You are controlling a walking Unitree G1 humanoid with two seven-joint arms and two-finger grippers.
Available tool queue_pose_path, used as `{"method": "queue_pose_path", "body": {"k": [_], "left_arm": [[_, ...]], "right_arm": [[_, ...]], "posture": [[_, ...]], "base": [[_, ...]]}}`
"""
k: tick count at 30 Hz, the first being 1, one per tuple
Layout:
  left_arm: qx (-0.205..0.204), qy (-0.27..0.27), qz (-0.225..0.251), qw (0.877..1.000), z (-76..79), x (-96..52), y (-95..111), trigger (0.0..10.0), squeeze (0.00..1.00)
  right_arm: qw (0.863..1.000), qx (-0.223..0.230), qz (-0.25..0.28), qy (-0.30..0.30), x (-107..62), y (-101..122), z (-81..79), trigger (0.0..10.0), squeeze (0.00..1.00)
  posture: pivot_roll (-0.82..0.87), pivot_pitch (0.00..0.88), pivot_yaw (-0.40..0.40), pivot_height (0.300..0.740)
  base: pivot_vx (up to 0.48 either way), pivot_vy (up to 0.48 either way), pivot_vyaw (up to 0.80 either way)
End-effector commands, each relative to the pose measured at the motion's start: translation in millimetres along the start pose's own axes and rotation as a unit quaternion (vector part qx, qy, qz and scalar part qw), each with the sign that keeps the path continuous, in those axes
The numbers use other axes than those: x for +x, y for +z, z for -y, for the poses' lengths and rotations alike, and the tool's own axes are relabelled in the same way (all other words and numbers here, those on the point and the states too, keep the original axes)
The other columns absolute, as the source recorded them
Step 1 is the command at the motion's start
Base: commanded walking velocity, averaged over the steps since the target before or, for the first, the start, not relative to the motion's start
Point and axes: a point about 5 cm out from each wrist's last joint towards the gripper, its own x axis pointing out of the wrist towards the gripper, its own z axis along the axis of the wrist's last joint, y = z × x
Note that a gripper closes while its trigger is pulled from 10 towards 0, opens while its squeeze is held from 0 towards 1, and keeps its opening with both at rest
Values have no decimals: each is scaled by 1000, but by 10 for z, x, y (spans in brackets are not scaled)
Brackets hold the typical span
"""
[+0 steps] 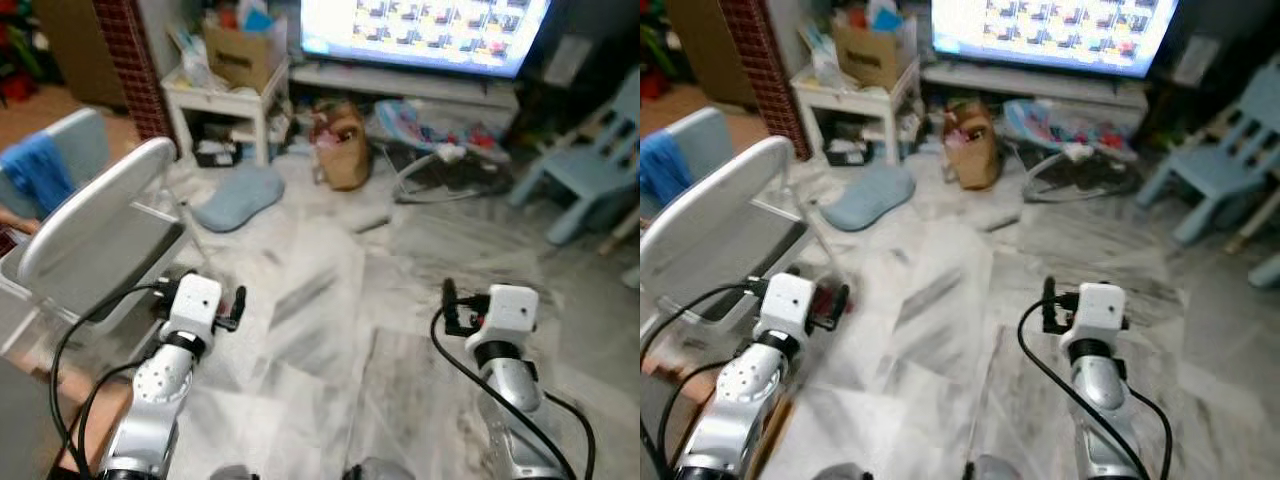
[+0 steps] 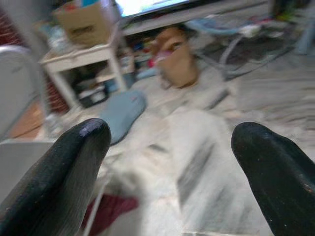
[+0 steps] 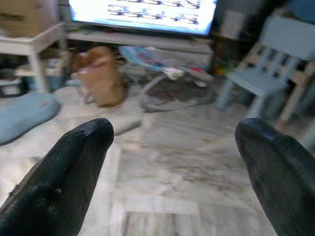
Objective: Restocking fridge
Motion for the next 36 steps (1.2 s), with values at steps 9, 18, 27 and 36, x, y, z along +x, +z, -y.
{"method": "queue_pose_path", "body": {"k": [9, 18, 27, 36], "left_arm": [[-6, 11, -11, 1000, -41, -73, -109, 10000, 0], [-2, 18, -12, 1000, -88, -65, -129, 10000, 0], [4, 21, -9, 1000, -109, -43, -133, 10000, 0], [9, 26, -6, 1000, -141, -3, -122, 10000, 0]], "right_arm": [[998, 4, 37, 41, -53, 152, -101, 10000, 0], [998, 5, 35, 50, -66, 151, -131, 10000, 0], [998, 3, 35, 43, -50, 161, -115, 10000, 0], [999, -1, 33, 40, -36, 162, -105, 10000, 0]], "posture": [[27, 30, -41, 740], [31, 31, -36, 740], [28, 34, -42, 740], [22, 34, -43, 740]], "base": [[-275, 0, -240], [-325, 0, 0], [-260, 0, 0], [0, 0, -333]]}}
